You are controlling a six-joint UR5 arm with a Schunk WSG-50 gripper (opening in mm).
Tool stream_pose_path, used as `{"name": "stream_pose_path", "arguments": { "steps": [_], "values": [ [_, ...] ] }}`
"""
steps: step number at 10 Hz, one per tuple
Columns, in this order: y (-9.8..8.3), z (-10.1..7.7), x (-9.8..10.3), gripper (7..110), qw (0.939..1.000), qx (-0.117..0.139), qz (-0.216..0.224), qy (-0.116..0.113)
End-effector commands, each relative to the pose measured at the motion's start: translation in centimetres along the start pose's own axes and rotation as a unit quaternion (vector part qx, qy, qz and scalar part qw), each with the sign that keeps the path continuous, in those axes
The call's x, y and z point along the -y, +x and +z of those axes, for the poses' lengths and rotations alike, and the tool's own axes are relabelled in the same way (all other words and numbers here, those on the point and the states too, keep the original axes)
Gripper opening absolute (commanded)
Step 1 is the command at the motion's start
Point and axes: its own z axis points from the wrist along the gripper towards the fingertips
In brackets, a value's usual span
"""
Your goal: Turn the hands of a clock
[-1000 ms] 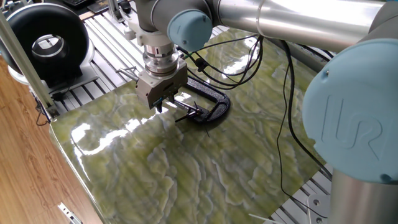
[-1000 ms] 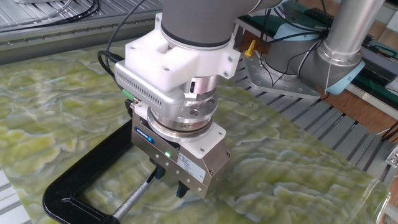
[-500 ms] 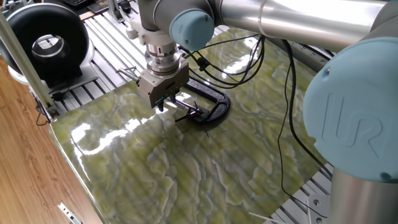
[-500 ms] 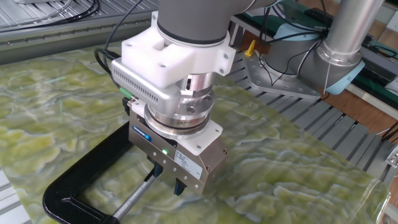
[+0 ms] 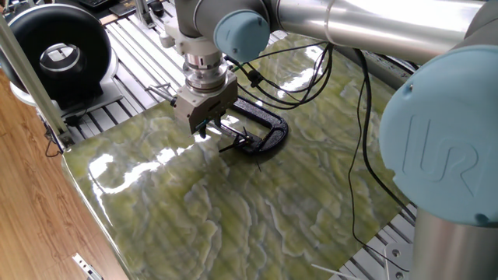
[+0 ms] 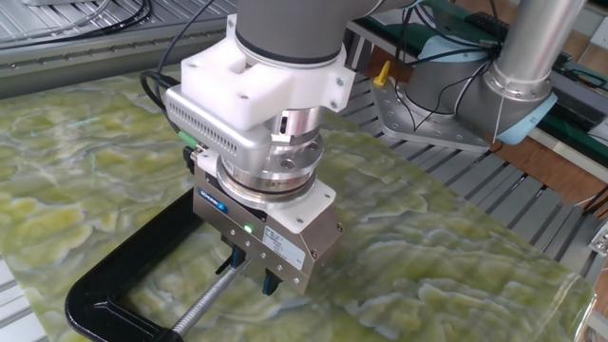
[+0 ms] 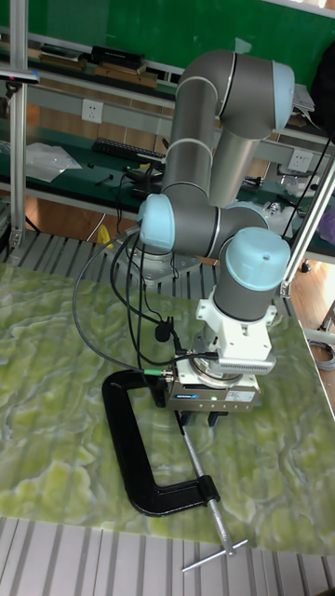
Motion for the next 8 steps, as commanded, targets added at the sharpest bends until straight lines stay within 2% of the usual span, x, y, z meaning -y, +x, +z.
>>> {"name": "stream_pose_path", "arguments": {
  "steps": [1, 8],
  "values": [
    [0.0, -0.1, 0.3, 44, 1.0000, 0.001, 0.000, -0.007],
    [-0.1, -0.4, 1.7, 44, 0.9999, 0.000, -0.007, -0.008]
  ]
}}
